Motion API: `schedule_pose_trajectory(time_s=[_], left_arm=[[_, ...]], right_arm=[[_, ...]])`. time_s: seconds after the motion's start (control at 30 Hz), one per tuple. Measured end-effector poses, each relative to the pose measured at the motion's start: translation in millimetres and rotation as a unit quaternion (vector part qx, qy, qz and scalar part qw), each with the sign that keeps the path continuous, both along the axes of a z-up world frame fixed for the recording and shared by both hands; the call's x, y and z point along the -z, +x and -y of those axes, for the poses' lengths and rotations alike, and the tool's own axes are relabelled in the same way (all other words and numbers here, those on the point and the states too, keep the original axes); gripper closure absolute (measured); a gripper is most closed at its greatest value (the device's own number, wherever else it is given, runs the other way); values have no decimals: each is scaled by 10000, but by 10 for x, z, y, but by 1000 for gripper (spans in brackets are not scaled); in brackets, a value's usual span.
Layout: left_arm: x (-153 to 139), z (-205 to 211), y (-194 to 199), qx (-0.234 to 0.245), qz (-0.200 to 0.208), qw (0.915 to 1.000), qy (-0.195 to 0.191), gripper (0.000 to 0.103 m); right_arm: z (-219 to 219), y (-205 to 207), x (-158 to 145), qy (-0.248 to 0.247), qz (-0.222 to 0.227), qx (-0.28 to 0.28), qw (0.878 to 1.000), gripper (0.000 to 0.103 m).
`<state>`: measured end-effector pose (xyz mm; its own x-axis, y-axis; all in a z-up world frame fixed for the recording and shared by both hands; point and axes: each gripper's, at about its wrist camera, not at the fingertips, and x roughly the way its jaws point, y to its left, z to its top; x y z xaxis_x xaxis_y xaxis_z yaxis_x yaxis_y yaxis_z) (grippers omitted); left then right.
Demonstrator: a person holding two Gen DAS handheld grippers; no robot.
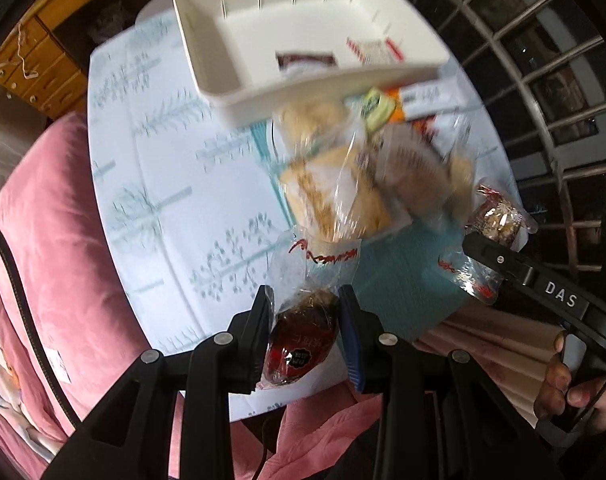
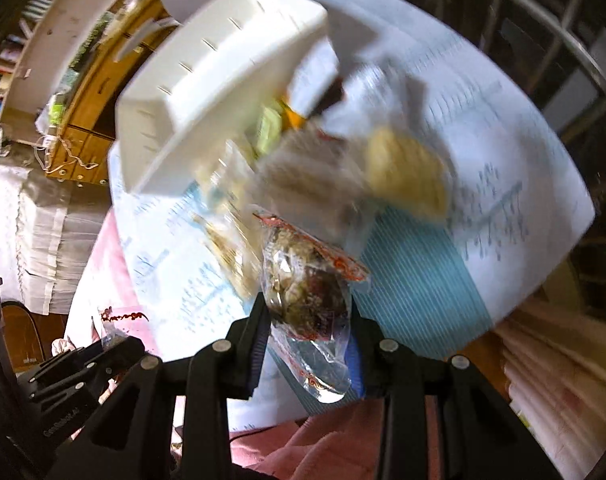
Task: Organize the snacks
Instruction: 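Carry the red candy and nut bag into the white tray and release both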
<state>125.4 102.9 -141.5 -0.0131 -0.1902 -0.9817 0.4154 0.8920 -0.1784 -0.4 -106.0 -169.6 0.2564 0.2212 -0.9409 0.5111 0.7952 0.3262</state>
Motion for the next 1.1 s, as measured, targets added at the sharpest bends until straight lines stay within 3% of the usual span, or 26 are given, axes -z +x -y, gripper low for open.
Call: schedule_pose_trajectory(time_s=[0.17,0.53,0.8,1.1], left_arm=[[-367,78,227,-5,362,9993,-112,72],[-822,410,711,-184,947,9945,-396,72],[-704,573,1154,-662,970,9920,-456,72],[-297,705,1554,-1144,1098,9839,-826,72]], right_arm=[[198,353,-275,-97,341,-216,9991,69],[458,999,-682,-331,1010,-709,9918,69],[636,1350,-751,-544,1411,-1086,9825,69],[750,1732,-577,-620,1842,-1515,9692,69]])
